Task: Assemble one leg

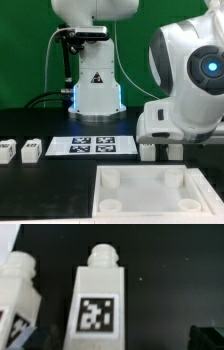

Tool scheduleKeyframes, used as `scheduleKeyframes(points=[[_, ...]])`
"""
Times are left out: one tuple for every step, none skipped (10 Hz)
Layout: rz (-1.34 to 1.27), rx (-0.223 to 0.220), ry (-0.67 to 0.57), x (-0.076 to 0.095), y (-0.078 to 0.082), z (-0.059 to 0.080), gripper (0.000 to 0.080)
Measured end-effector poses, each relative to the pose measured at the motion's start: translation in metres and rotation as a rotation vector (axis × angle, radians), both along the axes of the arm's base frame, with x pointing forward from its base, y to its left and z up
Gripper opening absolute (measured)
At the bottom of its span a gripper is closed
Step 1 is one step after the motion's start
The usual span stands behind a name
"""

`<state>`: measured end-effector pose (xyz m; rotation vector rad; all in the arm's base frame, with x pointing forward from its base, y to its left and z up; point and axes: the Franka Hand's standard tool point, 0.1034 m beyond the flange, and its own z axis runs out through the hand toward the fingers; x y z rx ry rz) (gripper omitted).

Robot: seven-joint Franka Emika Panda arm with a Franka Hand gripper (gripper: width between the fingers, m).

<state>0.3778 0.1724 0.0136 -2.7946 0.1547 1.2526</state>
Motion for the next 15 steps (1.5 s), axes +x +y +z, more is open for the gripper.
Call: scheduleKeyframes(points=[[0.002,0.001,0.007,-0.0029,-0.0001,-0.0029,0.0649],[-0.001,-0.001,0.011,-0.0037,-0.0034,-0.0051,0.0649],[-0.003,-0.001,0.012,-0.0034,-0.0064,-0.0064,0.0649],[-0.003,-0.001,0.013,-0.0034,-0.0064,-0.0064,0.0649],[-0.003,-0.001,0.013,-0.0035,-0.0063,-0.0064,0.0547],[-0.003,-0.001,0.013,-0.0035,-0.0063,-0.0064,0.0547],[-0.003,-0.001,0.013,-0.0035,-0.0063,-0.0064,0.0345],[-0.003,-0.001,0.013,-0.0035,-0.0063,-0.0064,0.029],[-0.003,-0.001,0.013,-0.0035,-0.0063,-0.0064,0.029],[-0.003,-0.001,0.013,-0.0035,-0.0063,-0.0064,0.029],[-0.003,-0.001,0.013,-0.0035,-0.0063,-0.0064,0.029],[-0.003,-0.001,0.013,-0.0035,-0.0063,-0.0064,0.029],[-0.003,-0.001,0.013,-0.0035,-0.0063,-0.0064,0.029],[-0.003,-0.001,0.013,-0.0035,-0.0063,-0.0064,0.029],[-0.004,-0.001,0.011,-0.002,-0.0067,-0.0058,0.0291]])
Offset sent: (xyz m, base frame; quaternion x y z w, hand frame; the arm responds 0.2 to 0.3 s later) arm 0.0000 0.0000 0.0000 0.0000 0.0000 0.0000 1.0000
